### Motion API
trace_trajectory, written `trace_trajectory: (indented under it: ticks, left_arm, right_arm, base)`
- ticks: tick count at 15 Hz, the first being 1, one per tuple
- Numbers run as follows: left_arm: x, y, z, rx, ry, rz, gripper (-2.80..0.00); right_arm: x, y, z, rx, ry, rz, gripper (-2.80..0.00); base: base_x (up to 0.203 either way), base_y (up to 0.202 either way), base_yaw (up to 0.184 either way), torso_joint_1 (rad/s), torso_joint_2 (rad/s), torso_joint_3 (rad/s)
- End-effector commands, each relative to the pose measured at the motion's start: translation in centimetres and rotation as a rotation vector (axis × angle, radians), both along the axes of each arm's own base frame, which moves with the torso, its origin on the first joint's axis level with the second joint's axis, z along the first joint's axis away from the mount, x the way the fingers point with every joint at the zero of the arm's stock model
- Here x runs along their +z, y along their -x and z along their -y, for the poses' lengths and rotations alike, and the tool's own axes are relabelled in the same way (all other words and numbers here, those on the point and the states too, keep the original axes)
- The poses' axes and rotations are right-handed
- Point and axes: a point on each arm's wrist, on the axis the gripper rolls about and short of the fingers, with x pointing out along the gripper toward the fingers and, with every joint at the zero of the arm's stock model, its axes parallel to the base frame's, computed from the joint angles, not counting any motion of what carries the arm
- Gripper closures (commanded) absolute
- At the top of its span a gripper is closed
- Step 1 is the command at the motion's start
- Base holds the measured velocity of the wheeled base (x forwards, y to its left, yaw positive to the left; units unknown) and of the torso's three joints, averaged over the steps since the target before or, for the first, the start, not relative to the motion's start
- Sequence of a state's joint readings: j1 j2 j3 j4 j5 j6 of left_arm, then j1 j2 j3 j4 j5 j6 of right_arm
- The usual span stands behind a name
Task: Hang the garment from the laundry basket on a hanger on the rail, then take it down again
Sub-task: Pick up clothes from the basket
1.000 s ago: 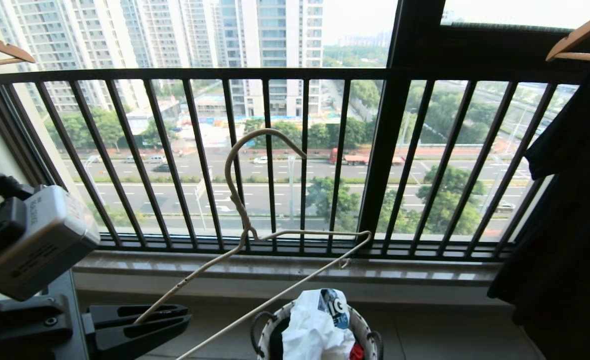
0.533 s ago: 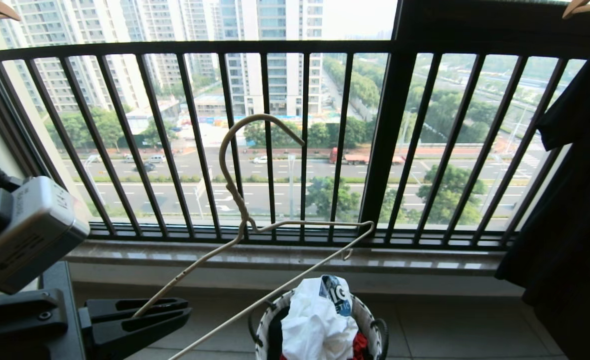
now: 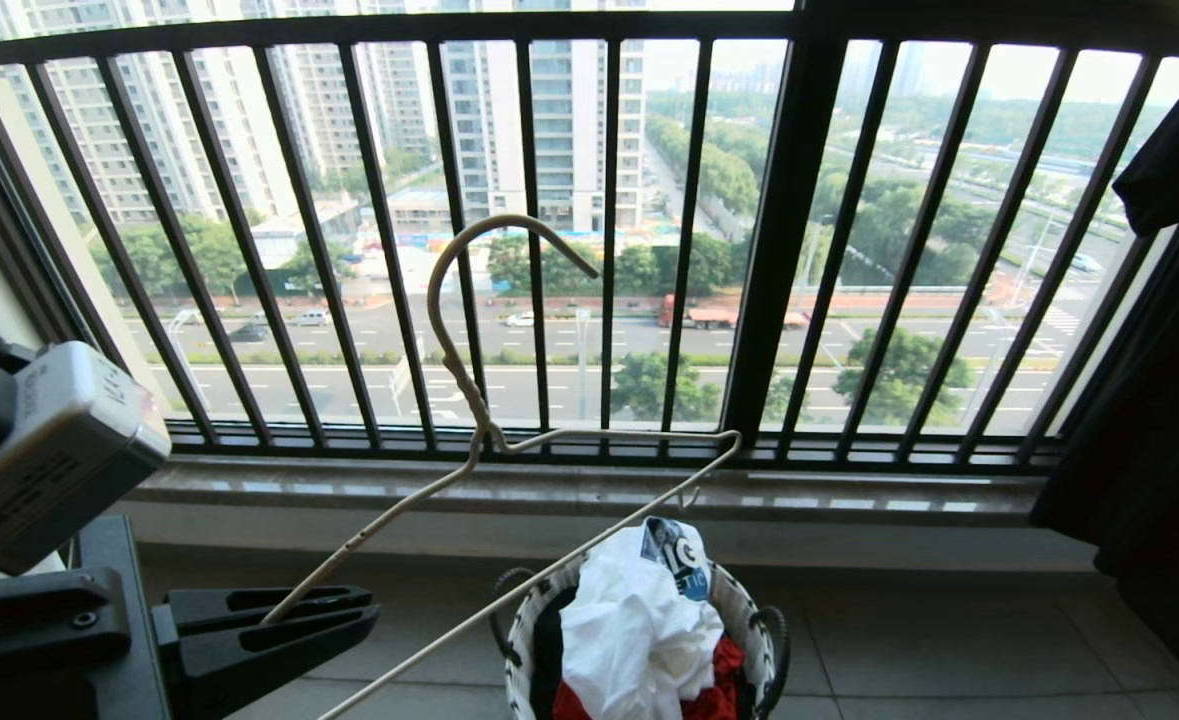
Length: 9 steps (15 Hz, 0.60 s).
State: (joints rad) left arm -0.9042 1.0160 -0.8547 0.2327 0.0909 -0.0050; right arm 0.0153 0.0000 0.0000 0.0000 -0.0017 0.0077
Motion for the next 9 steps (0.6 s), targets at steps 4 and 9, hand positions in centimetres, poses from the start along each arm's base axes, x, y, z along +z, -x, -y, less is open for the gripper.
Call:
trace_trajectory:
  ticks: [4,9]
  left_arm:
    - [-0.18,-0.12,0.08,0.004,-0.007,-0.009,0.0]
    - [-0.19,-0.06,0.02,0.004,-0.006,-0.008,0.0]
  right_arm:
    - [0.0,-0.01,0.0,0.0,0.0,-0.002,0.0]
    - [0.0,0.0,0.0,0.0,0.0,0.0,0.0]
  base:
    - [0.0,0.0,0.0,-0.071,0.44,0.369]
    - [0.0,0.0,0.0,-0.014,0.16,0.14]
